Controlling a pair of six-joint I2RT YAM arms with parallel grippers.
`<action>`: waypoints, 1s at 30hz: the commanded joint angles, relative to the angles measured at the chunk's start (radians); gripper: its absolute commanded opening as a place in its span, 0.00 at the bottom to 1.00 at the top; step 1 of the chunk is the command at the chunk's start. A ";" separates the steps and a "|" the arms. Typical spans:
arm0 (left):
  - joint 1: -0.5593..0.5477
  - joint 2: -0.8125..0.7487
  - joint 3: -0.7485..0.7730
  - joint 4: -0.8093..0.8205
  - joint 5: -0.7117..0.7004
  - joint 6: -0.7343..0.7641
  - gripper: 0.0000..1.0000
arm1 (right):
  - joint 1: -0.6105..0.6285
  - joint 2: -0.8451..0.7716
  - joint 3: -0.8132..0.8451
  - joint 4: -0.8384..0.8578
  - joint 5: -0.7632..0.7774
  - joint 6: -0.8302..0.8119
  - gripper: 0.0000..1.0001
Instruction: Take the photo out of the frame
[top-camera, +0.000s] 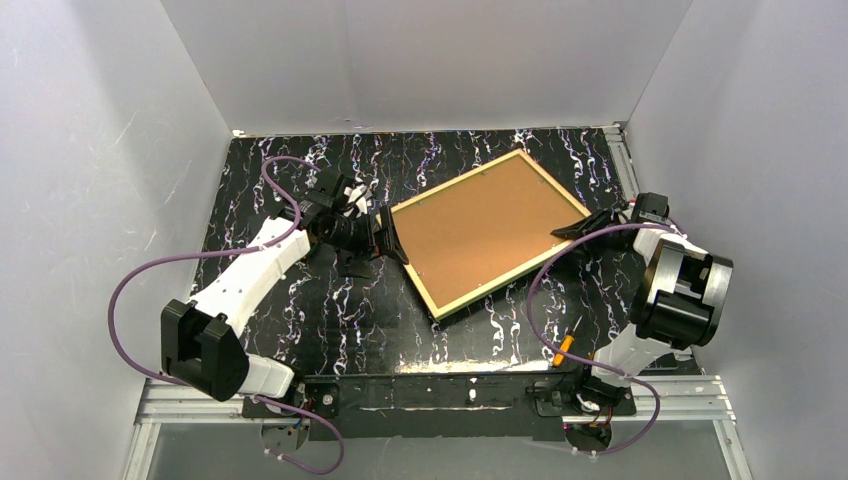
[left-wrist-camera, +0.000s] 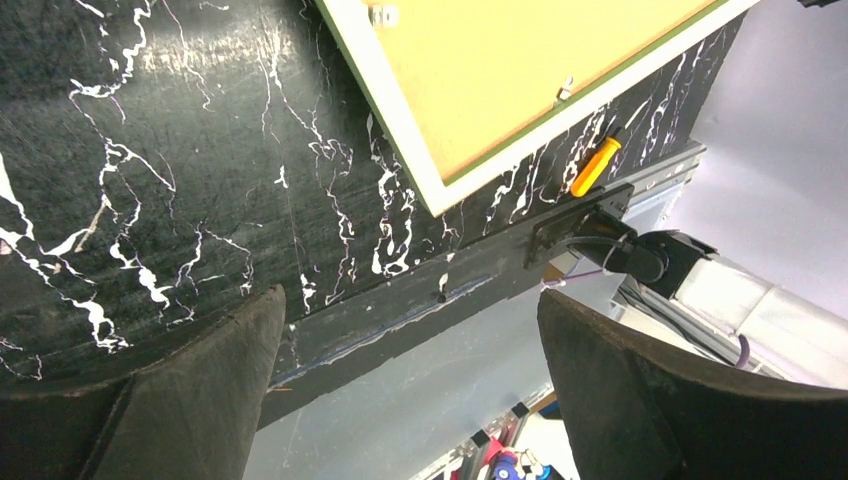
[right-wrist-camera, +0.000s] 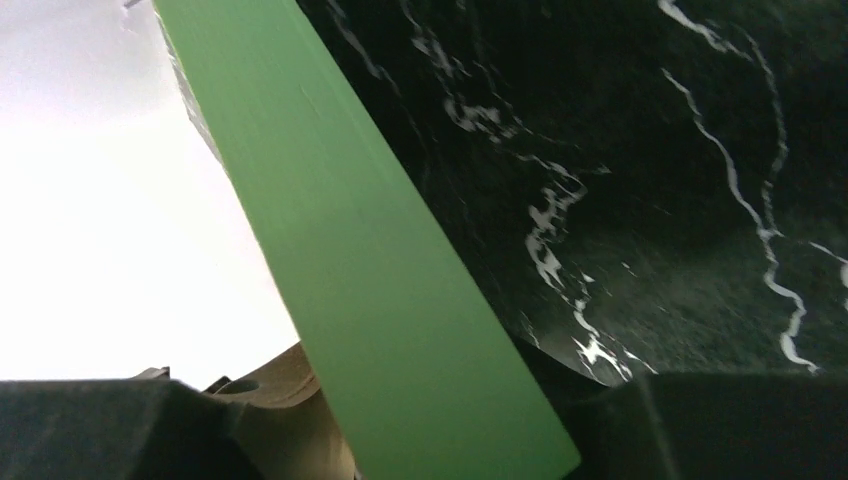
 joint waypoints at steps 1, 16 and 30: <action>-0.006 -0.002 -0.029 -0.062 0.060 0.004 0.98 | -0.019 0.037 0.001 -0.156 0.228 -0.385 0.08; -0.005 -0.008 -0.049 -0.030 0.091 -0.020 0.98 | -0.055 0.182 0.211 -0.208 0.230 -0.250 0.24; -0.004 -0.007 -0.065 -0.009 0.115 -0.029 0.98 | -0.047 0.158 0.296 -0.351 0.573 -0.332 0.71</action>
